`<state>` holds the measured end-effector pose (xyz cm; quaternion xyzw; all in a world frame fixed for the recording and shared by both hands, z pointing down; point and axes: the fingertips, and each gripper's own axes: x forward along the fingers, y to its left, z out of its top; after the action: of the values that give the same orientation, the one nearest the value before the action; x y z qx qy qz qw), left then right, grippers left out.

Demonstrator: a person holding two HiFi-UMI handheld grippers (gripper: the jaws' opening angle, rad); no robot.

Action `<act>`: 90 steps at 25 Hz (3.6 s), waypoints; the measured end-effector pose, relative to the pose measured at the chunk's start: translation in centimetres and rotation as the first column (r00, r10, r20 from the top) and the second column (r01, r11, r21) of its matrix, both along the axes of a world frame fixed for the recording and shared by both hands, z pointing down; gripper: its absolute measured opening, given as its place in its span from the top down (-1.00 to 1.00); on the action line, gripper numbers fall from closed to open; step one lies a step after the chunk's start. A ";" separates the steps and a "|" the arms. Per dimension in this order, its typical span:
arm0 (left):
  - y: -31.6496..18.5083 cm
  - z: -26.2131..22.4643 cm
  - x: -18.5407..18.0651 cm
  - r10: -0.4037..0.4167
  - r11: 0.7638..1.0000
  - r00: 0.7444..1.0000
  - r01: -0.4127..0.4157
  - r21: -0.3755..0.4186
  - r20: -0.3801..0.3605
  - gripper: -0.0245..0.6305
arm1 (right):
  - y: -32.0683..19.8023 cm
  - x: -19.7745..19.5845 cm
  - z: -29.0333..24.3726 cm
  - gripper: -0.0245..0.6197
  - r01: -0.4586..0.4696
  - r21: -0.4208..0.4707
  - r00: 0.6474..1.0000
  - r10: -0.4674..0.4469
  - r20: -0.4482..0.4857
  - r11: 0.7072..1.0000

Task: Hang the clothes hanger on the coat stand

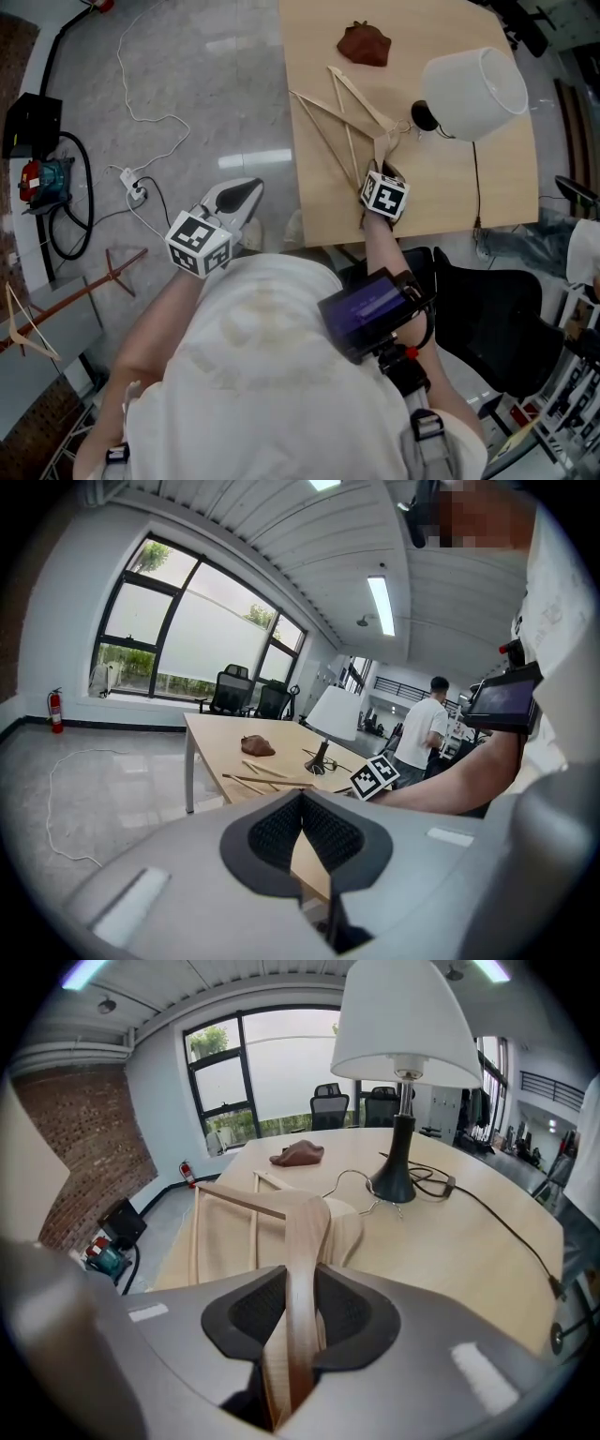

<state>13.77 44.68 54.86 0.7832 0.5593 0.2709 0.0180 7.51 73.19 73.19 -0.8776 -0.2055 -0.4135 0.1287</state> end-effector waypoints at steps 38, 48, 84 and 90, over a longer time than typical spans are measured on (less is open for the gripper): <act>-23.4 -3.5 -2.6 -0.565 0.825 0.825 0.563 -0.055 -0.025 0.92 | -34.8 13.3 -16.4 0.58 0.831 -0.152 0.460 -0.816 -0.351 0.534; -39.6 -4.0 -9.3 -0.746 0.666 0.664 0.741 -0.083 -0.052 0.92 | -55.4 8.2 -18.6 0.58 0.947 -0.258 0.106 -0.944 -0.314 0.192; -71.1 -8.0 -11.7 -0.994 -0.004 -0.017 0.993 -0.122 -0.110 0.92 | -98.1 8.3 -24.6 0.58 0.712 -0.442 -0.692 -0.651 -0.312 -0.545; -74.4 -10.7 -10.2 -0.982 -0.062 -0.084 0.989 -0.133 -0.169 0.92 | -103.7 9.4 -26.9 0.58 0.648 -0.492 -0.757 -0.567 -0.326 -0.582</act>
<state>3.60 -29.70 44.18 0.9665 -0.1949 0.0959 0.1368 16.93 -30.48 46.25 -0.5995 0.7746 -0.0034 -0.2015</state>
